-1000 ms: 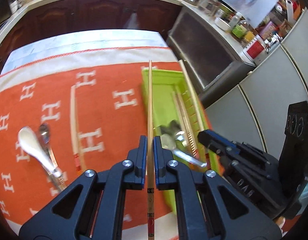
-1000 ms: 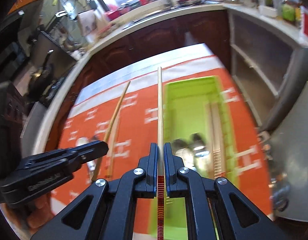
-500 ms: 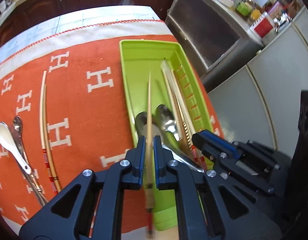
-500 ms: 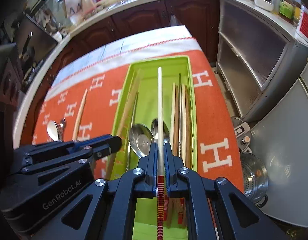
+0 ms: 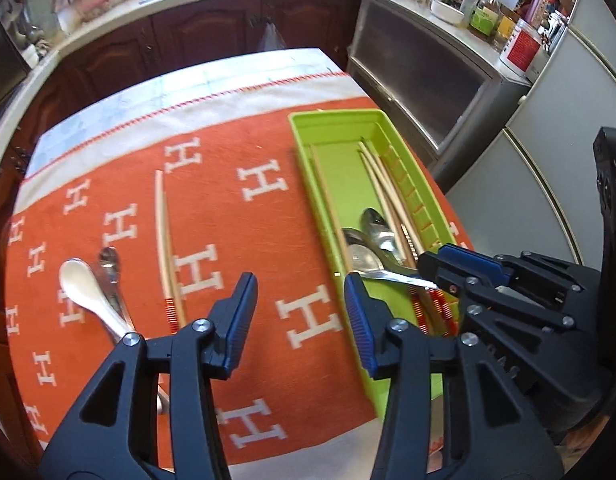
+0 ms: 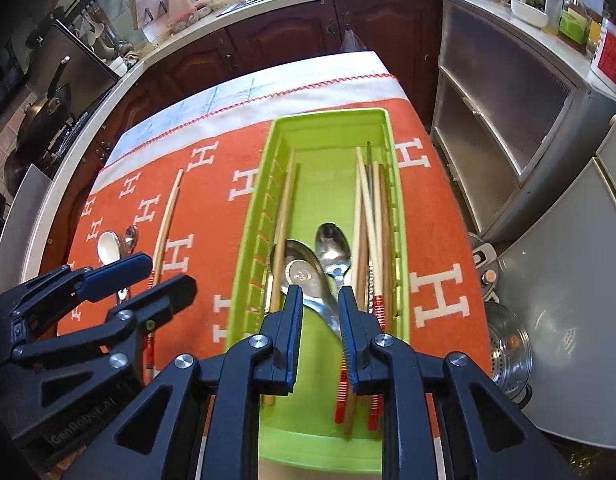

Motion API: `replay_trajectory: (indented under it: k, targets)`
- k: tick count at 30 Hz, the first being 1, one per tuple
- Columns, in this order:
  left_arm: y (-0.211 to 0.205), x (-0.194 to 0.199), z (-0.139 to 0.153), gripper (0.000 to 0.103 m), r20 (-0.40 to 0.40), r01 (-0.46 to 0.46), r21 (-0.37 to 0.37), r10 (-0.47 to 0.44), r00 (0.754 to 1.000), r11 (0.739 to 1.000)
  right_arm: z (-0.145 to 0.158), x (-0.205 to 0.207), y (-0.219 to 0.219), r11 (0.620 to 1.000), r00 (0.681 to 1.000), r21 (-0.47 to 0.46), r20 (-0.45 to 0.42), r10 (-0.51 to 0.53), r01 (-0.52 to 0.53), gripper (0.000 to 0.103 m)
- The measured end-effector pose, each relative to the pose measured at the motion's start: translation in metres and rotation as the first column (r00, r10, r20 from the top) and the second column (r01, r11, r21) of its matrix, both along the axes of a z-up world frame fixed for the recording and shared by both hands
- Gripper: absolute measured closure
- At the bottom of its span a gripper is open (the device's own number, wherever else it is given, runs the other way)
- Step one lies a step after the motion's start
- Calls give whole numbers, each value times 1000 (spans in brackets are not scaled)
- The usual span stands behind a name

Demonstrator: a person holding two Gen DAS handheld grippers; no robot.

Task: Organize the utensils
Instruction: 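Carry both chopsticks into the green tray and open both tools, then move both open tools back over the remaining chopsticks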

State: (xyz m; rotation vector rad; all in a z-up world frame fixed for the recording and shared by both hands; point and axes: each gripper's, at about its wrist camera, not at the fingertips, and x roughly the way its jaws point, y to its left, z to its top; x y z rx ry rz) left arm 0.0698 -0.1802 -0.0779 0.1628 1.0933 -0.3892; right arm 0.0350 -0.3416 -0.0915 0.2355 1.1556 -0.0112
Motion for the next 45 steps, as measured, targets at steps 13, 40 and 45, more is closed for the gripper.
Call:
replay_trajectory:
  k: [13,40,45]
  targets:
    - [71,-17,32,59,149,-113,38,107,983,993,38,-8,41,998,997,44,55,50,-53,80]
    - [188,-23,-13,53,140,-339,101,324,936,935,14,22,158,962,965,70,23,262,-263,75]
    - [200,-19,-28,53,119,-357,103,345,931,928,-8,34,165,959,963,86,-5,270,-269,75]
